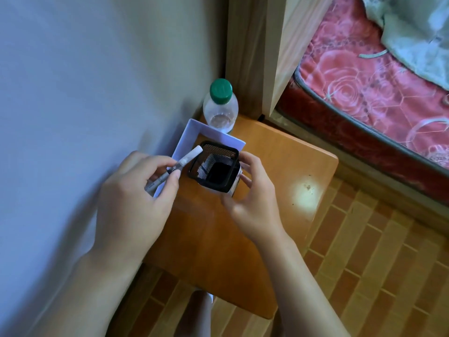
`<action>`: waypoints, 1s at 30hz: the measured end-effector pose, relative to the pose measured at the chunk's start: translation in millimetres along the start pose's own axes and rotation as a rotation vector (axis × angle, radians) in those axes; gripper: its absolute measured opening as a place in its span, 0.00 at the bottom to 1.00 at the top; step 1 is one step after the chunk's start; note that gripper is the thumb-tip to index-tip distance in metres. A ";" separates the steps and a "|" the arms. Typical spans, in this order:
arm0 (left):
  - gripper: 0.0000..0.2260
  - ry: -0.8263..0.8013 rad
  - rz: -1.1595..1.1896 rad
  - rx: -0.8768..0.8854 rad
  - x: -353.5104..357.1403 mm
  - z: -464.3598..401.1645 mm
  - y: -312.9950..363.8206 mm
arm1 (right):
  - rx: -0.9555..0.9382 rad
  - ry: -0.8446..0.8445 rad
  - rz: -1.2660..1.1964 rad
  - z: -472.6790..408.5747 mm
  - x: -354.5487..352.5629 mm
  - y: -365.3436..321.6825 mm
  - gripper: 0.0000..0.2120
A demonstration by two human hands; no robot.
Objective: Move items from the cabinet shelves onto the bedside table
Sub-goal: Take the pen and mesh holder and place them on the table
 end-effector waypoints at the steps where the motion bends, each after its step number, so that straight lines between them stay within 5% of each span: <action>1: 0.06 0.000 -0.010 0.009 2.6 0.3 -2.0 | 0.003 0.006 -0.001 -0.9 1.5 4.2 0.31; 30: 0.05 0.037 -0.037 0.012 31.1 -0.9 -24.9 | 0.032 0.045 0.058 -22.6 17.4 60.9 0.39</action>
Point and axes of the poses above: each hand's wrist, its own z-axis away from the middle knuckle, its own x-axis out of the palm, y = z × x, the point moved 7 cm from there along -z, towards the middle knuckle, and after that the axes turned 10 degrees about -y, right-handed, at the moved point
